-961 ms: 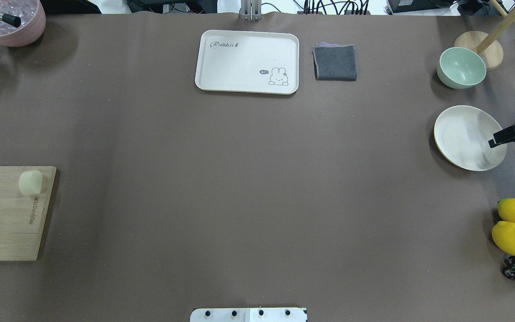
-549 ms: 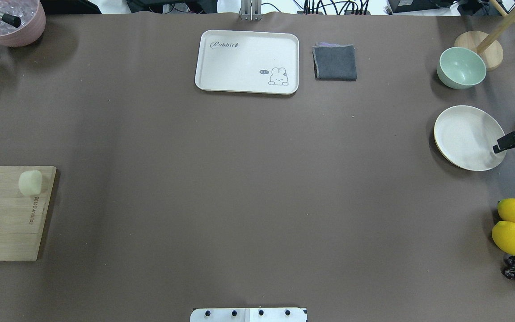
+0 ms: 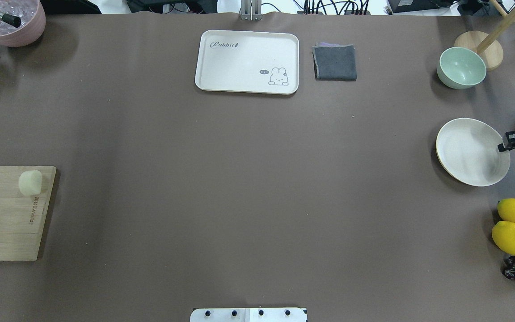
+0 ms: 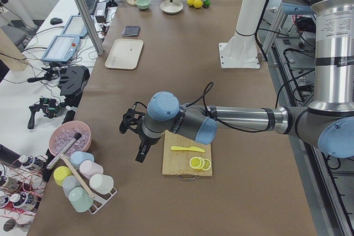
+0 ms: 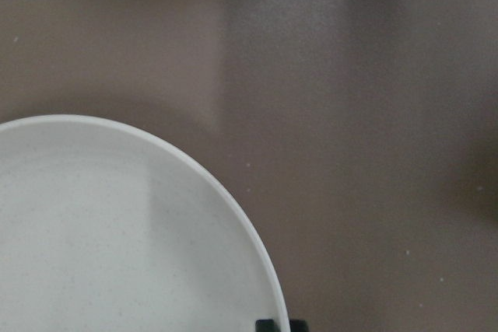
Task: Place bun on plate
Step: 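Hook the right gripper on the white plate rim and drag it toward the robot, then slide the white plate to the table center with the right gripper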
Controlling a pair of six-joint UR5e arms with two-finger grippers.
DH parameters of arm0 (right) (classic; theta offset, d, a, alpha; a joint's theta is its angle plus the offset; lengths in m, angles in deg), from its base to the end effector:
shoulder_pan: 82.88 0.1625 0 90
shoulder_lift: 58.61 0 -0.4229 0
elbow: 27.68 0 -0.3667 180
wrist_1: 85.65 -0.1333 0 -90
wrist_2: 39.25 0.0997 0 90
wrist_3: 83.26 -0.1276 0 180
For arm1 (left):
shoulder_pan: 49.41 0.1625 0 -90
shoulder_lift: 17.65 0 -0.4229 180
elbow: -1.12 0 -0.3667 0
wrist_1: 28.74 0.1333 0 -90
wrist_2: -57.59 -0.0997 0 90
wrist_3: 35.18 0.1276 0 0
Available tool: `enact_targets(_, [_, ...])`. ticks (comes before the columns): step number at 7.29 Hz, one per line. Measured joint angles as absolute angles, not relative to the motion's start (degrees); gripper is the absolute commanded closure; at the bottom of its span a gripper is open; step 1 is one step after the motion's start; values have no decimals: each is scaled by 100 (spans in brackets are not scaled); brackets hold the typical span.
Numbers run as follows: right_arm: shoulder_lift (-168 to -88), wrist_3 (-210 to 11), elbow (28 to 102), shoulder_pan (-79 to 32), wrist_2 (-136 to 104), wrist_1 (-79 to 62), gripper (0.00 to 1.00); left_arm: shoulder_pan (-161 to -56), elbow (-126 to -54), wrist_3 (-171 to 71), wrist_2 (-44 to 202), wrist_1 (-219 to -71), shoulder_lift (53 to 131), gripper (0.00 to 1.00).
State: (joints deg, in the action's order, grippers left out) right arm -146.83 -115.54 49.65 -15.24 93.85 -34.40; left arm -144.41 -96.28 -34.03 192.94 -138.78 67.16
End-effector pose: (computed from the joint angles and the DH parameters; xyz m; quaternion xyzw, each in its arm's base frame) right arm -0.1494 -0.4845 0.6903 0.0353 -0.4195 -0.0100 0.9070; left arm -0.0820 -0.4490 0.6148 0.1981 0.3682 0.0439 0.9074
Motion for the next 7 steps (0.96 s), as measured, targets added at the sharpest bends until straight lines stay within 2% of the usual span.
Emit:
enact_targets(5, [-14466,-12671,5603,-1070,10540,-3436,100,-14441,-9674,-3403,19294,-13871,6715,2])
enact_targets(7, [-14118,-14186,6363,-1548,10479,-3446,100,-14441,-9668,-3403,19294,-13871,6709,2])
